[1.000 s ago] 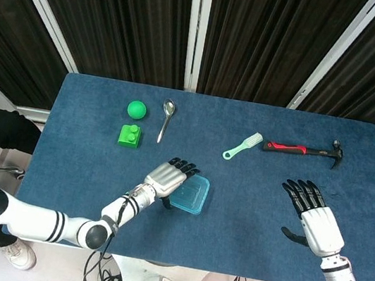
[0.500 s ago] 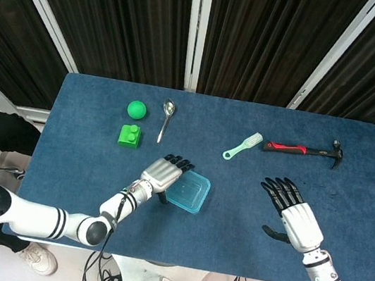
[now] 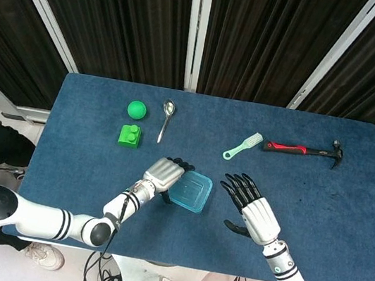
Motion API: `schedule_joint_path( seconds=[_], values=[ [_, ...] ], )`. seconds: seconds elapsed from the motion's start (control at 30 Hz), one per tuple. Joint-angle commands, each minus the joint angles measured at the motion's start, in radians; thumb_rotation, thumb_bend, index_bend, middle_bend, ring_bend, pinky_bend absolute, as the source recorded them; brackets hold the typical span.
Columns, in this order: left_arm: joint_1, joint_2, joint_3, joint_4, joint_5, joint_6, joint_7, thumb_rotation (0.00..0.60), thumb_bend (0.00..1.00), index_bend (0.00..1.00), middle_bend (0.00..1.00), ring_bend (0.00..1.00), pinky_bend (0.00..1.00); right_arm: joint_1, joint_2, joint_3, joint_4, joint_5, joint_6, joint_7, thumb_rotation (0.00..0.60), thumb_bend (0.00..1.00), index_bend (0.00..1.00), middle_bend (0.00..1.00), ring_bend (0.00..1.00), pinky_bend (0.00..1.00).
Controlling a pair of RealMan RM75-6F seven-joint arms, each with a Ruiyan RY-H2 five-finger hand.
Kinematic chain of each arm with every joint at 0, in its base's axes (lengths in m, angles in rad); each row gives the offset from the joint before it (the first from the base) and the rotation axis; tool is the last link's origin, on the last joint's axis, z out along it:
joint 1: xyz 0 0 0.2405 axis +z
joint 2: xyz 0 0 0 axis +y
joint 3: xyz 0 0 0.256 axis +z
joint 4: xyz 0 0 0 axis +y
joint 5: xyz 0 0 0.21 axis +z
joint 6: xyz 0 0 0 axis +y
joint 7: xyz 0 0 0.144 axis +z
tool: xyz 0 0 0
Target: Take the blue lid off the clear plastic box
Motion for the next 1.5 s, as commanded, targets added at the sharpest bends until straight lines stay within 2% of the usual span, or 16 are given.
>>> schedule_joint_path(
  seconds=[0.03, 0.33, 0.73, 1.07, 1.5],
  values=[
    [-0.001, -0.002, 0.000, 0.003, -0.001, 0.001, -0.003, 0.600, 0.00, 0.23, 0.23, 0.12, 0.25, 0.023, -0.055, 0.009, 0.050, -0.007, 0.013, -0.004, 0.600, 0.04, 0.00, 0.00, 0.00, 0.00],
    [-0.001, -0.011, 0.001, 0.017, 0.003, 0.000, -0.018, 0.600, 0.00, 0.22, 0.23, 0.12, 0.25, 0.068, -0.182, -0.003, 0.175, -0.015, 0.022, 0.022, 0.600, 0.04, 0.00, 0.00, 0.00, 0.00],
    [0.003, -0.013, 0.007, 0.023, 0.021, -0.004, -0.034, 0.600, 0.00, 0.22, 0.23, 0.12, 0.25, 0.096, -0.291, -0.018, 0.337, -0.005, 0.050, 0.053, 0.600, 0.04, 0.00, 0.00, 0.00, 0.00],
    [0.009, -0.012, 0.011, 0.019, 0.038, -0.002, -0.043, 0.600, 0.00, 0.22, 0.23, 0.12, 0.25, 0.115, -0.321, -0.020, 0.396, 0.015, 0.059, 0.076, 0.600, 0.04, 0.00, 0.00, 0.00, 0.00],
    [0.009, -0.013, 0.014, 0.022, 0.044, -0.008, -0.047, 0.600, 0.00, 0.22, 0.23, 0.12, 0.25, 0.129, -0.326, -0.030, 0.407, 0.038, 0.051, 0.081, 0.600, 0.04, 0.00, 0.00, 0.00, 0.00]
  ],
)
